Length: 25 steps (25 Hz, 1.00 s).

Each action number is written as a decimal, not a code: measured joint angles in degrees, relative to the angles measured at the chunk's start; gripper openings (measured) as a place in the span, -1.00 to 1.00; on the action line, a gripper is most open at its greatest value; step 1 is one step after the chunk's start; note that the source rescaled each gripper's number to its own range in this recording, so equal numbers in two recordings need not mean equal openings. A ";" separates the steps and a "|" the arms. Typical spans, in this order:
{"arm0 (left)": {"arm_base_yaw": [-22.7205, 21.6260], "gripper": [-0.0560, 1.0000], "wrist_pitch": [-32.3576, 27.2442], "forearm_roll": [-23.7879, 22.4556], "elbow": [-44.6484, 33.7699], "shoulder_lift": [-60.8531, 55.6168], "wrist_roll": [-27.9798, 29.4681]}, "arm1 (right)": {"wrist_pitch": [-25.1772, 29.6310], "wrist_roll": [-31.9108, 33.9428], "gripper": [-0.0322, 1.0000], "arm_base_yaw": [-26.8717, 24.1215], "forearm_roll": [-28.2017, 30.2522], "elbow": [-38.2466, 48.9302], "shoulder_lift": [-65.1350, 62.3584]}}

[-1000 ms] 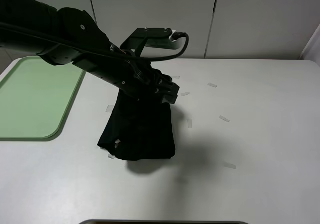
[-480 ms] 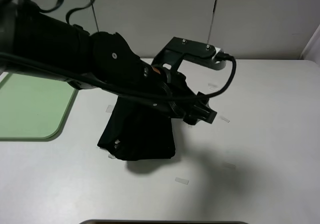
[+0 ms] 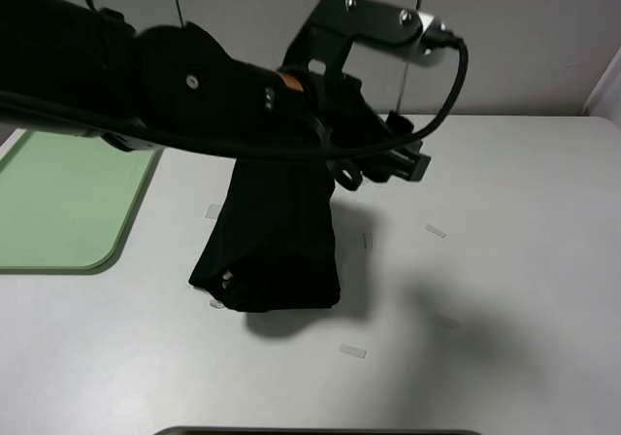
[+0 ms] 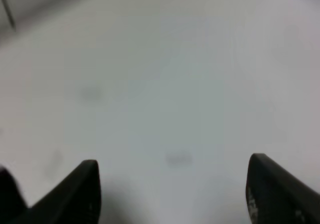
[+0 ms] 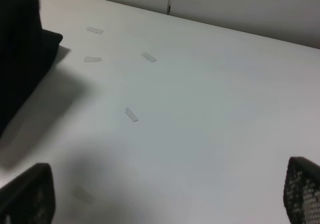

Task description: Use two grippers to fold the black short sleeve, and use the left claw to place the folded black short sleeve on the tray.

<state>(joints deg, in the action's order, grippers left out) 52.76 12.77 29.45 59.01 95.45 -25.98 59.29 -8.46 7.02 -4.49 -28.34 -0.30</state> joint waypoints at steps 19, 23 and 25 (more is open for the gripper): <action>-10.08 0.47 19.81 -12.19 -19.29 -3.04 -0.05 | 0.00 0.00 1.00 0.00 0.00 0.00 0.00; -10.08 0.47 26.61 -12.21 -23.65 -1.96 -0.05 | 0.00 0.00 1.00 0.00 0.00 0.00 0.00; -10.08 0.47 30.79 -12.21 -24.96 0.22 -0.05 | 0.00 0.00 1.00 0.00 0.00 0.00 0.00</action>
<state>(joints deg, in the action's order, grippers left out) 42.68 43.57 17.24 34.05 95.67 -26.03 59.29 -8.46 7.02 -4.49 -28.34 -0.30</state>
